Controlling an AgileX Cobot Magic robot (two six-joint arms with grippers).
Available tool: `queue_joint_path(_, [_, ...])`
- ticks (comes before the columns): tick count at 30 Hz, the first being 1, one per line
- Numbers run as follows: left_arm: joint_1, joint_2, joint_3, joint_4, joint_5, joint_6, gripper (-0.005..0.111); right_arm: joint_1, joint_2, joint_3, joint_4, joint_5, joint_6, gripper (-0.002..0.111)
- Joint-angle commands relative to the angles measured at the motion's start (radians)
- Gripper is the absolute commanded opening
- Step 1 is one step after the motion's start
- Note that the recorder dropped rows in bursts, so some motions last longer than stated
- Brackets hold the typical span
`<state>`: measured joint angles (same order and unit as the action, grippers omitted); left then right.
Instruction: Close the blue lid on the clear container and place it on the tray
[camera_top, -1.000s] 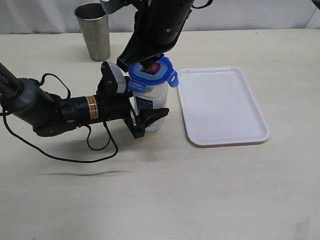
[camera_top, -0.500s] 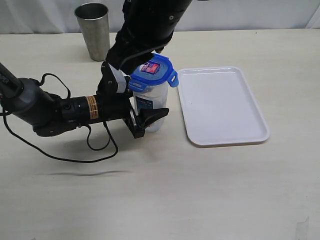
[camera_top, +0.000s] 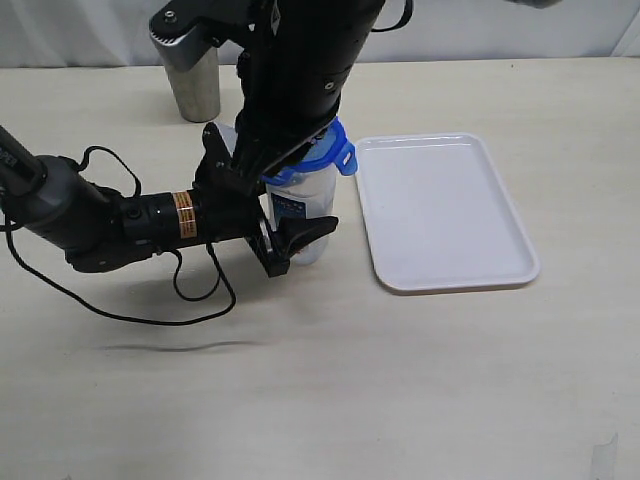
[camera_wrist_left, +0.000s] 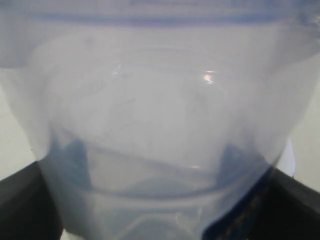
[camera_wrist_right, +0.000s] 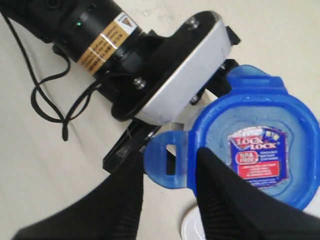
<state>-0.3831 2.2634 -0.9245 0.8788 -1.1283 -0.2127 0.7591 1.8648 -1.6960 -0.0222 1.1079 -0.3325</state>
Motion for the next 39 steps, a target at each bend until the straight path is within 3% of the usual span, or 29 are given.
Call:
queue_joint_path(1, [-0.001,0.001,0.003,0.024,0.065,0.003,0.000,0.000,-0.004,0.031,-0.028,-0.029,0.012,0.035])
queue_joint_path(18, [-0.001,0.001,0.003,0.024,0.065,0.003,0.000,0.000,0.049,0.097,-0.070,-0.076,-0.013,0.035])
queue_joint_path(25, [-0.001,0.001,0.003,0.024,0.065,0.003,0.000,0.000,0.099,0.097,-0.105,-0.060,-0.011,0.043])
queue_joint_path(32, [-0.001,0.001,0.003,0.022,0.065,0.003,0.000,0.078,0.102,0.097,-0.303,-0.005,0.009,0.043])
queue_joint_path(39, [-0.001,0.001,0.003,0.024,0.065,0.003,0.000,0.116,0.108,0.097,-0.355,-0.001,0.038,0.043])
